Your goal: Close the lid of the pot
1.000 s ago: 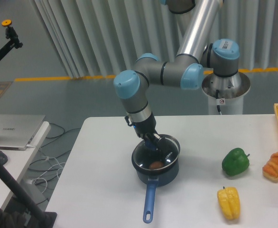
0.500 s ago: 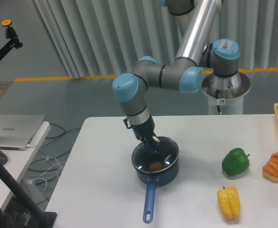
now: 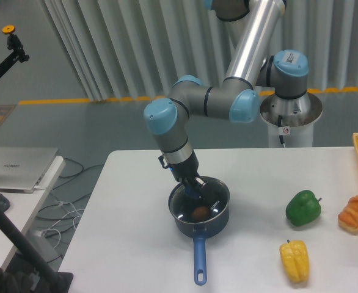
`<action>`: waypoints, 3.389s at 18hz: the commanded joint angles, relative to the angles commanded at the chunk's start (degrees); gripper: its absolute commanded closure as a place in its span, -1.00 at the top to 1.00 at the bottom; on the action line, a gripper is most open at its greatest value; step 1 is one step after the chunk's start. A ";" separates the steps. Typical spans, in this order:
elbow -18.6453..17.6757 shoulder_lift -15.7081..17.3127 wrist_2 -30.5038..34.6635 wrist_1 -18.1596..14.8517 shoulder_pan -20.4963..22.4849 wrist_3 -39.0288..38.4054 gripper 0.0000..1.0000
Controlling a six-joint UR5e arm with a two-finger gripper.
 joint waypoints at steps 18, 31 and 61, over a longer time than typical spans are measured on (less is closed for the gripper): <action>-0.18 1.58 0.00 0.35 -0.35 2.46 0.89; -0.18 7.20 0.44 -0.26 1.93 4.92 0.97; -0.96 11.08 -2.90 -1.05 33.22 50.54 1.00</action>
